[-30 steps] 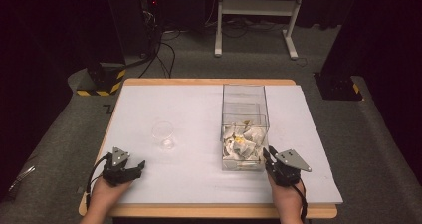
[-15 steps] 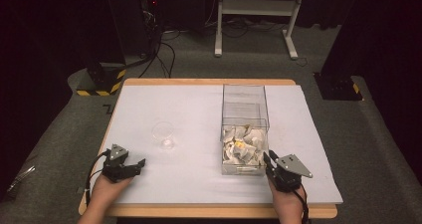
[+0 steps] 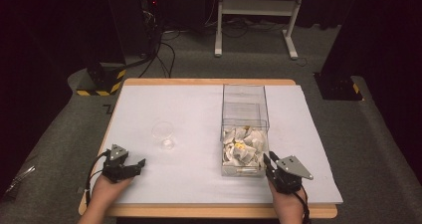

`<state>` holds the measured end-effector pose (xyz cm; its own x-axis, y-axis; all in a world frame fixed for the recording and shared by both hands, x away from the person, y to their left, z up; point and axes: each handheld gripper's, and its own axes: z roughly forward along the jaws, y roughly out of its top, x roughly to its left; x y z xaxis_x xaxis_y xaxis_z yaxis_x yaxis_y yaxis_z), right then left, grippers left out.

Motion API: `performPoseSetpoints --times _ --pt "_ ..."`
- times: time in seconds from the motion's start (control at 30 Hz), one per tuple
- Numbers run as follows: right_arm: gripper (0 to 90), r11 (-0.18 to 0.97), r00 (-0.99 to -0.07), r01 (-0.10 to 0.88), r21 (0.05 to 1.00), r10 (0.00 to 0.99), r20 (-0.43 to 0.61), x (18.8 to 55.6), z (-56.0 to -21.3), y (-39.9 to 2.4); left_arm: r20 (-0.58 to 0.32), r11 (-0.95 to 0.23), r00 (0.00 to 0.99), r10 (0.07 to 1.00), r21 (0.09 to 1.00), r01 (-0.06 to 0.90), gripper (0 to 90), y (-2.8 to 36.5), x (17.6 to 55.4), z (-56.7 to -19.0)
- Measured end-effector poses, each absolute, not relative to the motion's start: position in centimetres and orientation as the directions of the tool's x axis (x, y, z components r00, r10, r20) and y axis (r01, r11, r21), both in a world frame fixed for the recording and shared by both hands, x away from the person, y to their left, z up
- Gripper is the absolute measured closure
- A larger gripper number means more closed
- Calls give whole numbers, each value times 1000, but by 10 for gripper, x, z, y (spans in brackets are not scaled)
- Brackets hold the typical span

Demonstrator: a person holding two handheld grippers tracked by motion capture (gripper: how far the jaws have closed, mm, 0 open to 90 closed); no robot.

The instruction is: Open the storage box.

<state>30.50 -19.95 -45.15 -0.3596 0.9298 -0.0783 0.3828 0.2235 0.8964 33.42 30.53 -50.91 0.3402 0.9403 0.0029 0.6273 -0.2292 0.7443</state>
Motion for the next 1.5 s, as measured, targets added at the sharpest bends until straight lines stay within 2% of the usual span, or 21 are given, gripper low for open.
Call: performPoseSetpoints --times 0.07,0.13,0.43,0.67,0.83,0.9,1.0,1.2,1.43,1.5 --pt "707 212 -363 381 900 930 -65 306 -451 -200 8 -235 344 939 743 626 242 306 334 -509" --pt "633 199 -367 374 906 929 -53 306 -450 -200 7 -235 344 939 743 627 242 306 334 -509" --pt "544 153 -348 363 919 937 -19 309 -443 -212 9 -234 341 940 743 627 242 305 334 -509" --pt "527 112 -297 367 923 955 2 312 -442 -232 10 -235 341 940 744 626 244 305 334 -509" --pt "510 127 -267 395 910 963 -19 319 -448 -240 9 -234 341 940 744 626 244 305 334 -509" --pt "499 159 -258 436 886 965 -46 326 -459 -246 9 -234 340 940 743 627 244 305 334 -509" --pt "485 158 -255 488 858 966 -33 333 -474 -252 11 -242 348 937 739 628 243 306 335 -508" --pt "476 190 -252 540 820 966 -58 343 -491 -255 16 -257 358 934 728 636 245 305 337 -506" --pt "466 204 -260 552 808 963 -66 345 -496 -253 29 -288 394 918 732 617 305 299 337 -500" --pt "463 205 -260 553 807 963 -67 346 -497 -252 -21 -263 413 911 742 617 338 299 336 -496"
